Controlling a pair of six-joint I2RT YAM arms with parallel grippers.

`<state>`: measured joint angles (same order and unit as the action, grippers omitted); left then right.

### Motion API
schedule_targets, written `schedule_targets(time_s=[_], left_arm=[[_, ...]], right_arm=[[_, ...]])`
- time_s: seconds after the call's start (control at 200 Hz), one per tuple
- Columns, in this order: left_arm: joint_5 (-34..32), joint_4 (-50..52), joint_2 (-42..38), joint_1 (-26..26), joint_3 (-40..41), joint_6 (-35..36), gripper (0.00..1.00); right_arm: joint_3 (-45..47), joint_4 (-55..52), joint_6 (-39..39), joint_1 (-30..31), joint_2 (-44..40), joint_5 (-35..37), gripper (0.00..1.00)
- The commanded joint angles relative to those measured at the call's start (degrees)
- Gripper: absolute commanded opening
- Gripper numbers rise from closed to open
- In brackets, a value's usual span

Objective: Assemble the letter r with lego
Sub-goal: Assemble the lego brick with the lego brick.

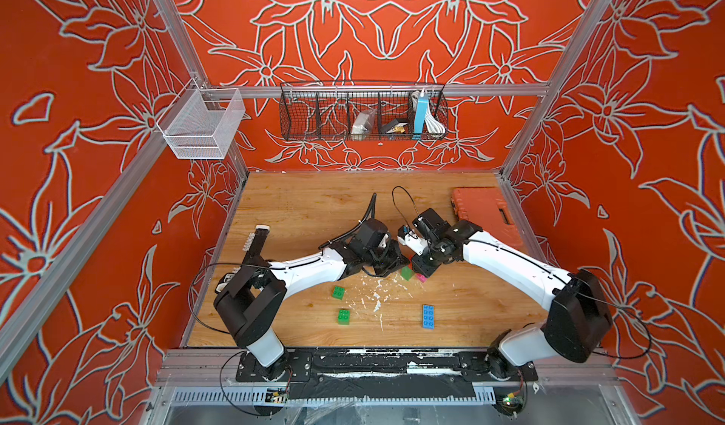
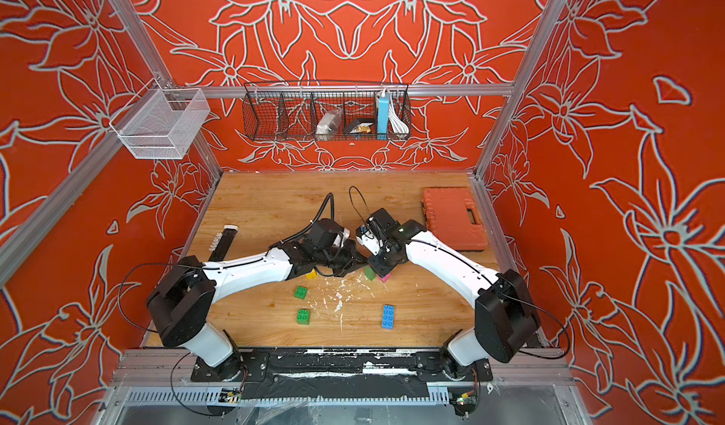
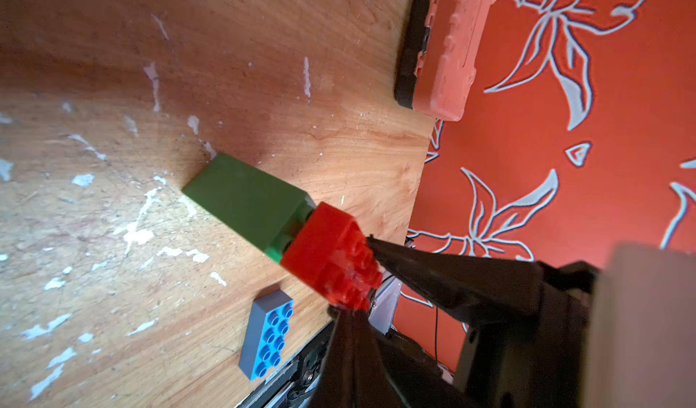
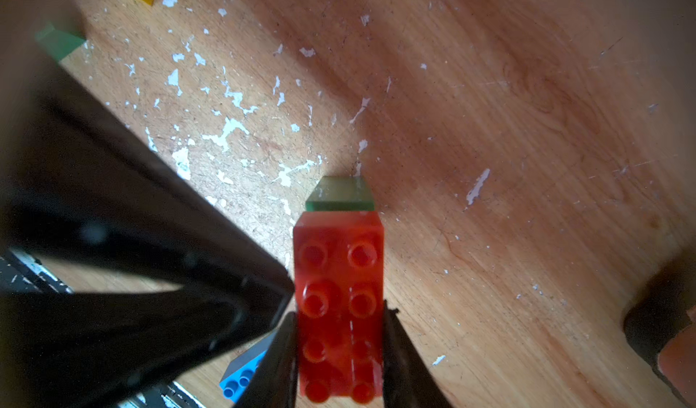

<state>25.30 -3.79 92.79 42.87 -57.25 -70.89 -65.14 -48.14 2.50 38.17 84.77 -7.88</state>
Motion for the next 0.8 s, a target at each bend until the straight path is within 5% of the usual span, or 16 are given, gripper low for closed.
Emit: schedule_targets(time_s=[0.0,0.796], left_arm=[[-1.32,0.94,-1.92,0.28,-1.52,1.02,0.0],[-3.19,5.22,3.16,0.62,-3.88,3.1,0.0]], right_arm=[[-1.21,-1.44,0.73,-0.29,0.56,-0.91,0.0],[-1.29,-1.9,0.93,-0.29,0.99,-0.74,0.0]])
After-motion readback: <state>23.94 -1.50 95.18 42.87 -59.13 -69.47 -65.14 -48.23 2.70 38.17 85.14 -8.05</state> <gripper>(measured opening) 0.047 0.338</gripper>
